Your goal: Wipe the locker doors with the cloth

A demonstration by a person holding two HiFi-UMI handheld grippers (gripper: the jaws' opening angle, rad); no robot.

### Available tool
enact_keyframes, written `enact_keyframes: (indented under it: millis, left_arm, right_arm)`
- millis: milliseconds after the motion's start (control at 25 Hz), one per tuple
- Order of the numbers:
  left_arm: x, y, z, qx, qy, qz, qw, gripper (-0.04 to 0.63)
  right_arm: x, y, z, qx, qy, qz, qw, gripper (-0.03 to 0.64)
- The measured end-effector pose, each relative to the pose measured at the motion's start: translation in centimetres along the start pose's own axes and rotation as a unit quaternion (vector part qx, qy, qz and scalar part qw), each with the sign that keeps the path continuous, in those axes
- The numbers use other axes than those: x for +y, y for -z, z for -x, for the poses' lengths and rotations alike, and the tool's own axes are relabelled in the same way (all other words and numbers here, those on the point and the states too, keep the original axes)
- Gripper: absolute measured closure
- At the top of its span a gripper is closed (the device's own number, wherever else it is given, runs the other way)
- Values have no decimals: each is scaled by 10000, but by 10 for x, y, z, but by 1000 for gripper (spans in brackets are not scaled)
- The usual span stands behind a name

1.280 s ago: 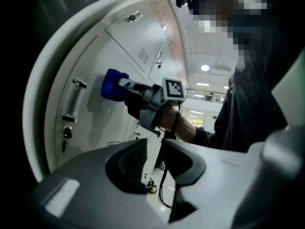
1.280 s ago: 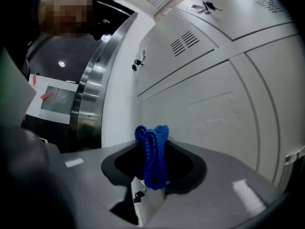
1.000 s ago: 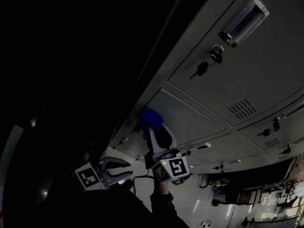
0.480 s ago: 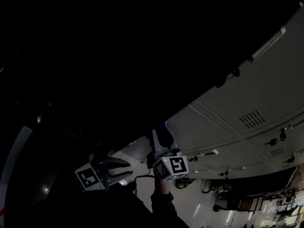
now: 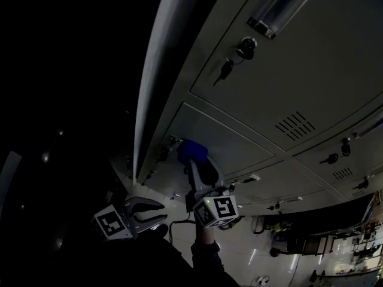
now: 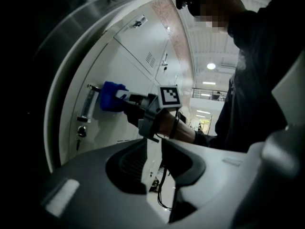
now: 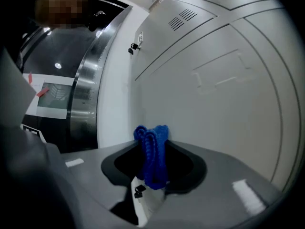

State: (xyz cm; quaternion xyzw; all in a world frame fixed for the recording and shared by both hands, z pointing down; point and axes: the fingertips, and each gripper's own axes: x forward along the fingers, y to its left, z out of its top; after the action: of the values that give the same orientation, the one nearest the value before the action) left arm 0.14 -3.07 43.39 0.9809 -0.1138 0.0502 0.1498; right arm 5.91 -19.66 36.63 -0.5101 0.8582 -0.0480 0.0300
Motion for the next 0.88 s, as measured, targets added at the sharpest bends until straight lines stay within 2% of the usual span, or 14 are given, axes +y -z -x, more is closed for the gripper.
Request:
enact_keyframes:
  millis: [520, 880]
  left_arm:
    - [-51, 4, -81, 127, 304, 11, 9995, 503]
    - [-70, 6, -114, 167, 522, 20, 9985, 503]
  right_arm:
    - [-81, -5, 84, -5, 421, -87, 9991, 483]
    - [-114, -3, 118, 36, 659, -117, 9978, 483]
